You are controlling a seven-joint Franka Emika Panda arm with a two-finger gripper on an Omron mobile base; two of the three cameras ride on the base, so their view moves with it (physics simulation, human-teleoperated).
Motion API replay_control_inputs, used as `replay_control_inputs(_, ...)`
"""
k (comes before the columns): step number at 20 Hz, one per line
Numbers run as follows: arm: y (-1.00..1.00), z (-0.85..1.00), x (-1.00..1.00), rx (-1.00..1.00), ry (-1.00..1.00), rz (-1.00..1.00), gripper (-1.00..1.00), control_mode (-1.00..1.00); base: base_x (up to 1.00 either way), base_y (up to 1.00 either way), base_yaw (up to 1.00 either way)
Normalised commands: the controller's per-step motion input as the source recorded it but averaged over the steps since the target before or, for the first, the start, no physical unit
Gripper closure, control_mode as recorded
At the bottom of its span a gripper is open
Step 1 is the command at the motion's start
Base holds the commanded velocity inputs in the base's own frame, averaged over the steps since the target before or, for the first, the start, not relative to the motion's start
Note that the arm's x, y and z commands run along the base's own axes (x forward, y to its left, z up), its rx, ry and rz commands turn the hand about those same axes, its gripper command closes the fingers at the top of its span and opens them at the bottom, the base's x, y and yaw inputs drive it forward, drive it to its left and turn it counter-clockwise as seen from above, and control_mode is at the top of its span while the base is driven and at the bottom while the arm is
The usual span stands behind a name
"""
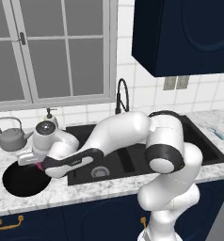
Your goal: Pick the onion from the sink and place it in the bowl. Then pick the bowl and place it in the microwave. Then close the microwave door and press the start button.
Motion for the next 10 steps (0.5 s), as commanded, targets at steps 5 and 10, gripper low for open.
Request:
replay_control_inputs(5, 0.48, -0.35, 0.03, -0.06, 0.12, -0.14, 1.00, -1.00, 0.00, 0.00, 0.00)
replay_control_inputs(10, 0.51, -0.15, 0.03, -0.05, 0.08, -0.14, 1.00, -1.00, 0.00, 0.00, 0.00)
